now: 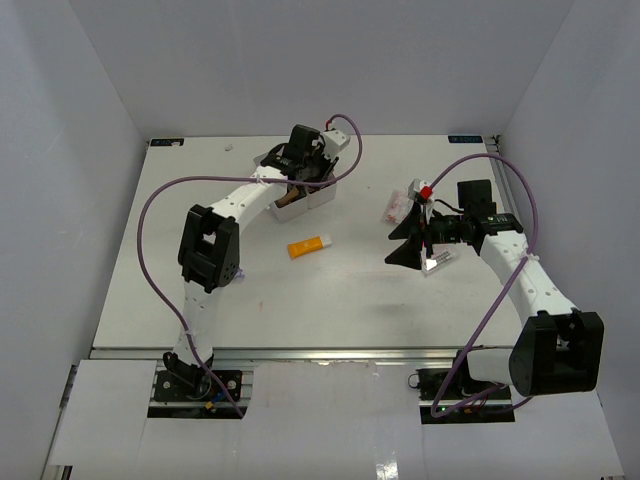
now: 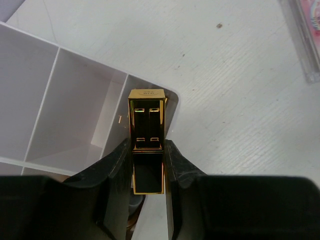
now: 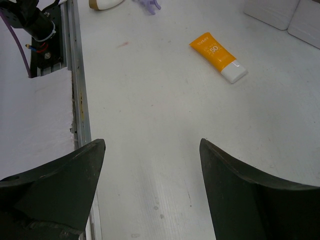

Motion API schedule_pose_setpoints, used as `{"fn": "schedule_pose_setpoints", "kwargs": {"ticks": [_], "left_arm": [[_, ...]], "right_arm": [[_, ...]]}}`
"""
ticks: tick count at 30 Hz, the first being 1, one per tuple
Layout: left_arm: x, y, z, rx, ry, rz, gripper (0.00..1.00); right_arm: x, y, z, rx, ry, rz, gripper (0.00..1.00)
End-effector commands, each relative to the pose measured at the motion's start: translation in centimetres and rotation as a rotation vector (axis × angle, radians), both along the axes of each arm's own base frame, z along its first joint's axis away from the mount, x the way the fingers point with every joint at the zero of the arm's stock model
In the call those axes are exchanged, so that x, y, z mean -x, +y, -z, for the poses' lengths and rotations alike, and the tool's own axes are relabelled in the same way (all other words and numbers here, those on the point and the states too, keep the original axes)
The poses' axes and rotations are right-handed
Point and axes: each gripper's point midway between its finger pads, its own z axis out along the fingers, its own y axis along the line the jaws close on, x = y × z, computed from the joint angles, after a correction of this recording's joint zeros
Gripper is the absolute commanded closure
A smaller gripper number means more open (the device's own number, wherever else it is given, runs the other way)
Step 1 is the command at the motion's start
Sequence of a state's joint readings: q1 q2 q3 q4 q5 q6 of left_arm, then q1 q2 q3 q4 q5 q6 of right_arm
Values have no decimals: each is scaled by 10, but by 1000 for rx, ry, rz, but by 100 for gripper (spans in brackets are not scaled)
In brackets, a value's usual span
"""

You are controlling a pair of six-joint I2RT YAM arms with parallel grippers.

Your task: Organize the makeup

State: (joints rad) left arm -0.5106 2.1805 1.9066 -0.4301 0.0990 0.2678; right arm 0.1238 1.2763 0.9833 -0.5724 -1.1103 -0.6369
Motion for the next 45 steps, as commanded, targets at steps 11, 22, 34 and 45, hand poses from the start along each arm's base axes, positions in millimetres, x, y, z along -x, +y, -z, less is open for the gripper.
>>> {"fn": "schedule_pose_setpoints", "kwargs": {"ticks": [11, 22, 34, 45], "left_arm": [[-25, 9, -11, -96, -116, -58, 78], [-22, 6, -13, -103, -121, -64, 54], [-13, -2, -60, -19, -165, -72, 46], [96, 22, -191, 283, -222, -33, 33]], "right_arm": [[0, 2, 0, -34, 7, -19, 17], [0, 2, 1, -31, 8, -17, 17], [-2, -1, 6, -7, -19, -17, 17], [37, 16, 15, 6, -111, -245, 17]]}}
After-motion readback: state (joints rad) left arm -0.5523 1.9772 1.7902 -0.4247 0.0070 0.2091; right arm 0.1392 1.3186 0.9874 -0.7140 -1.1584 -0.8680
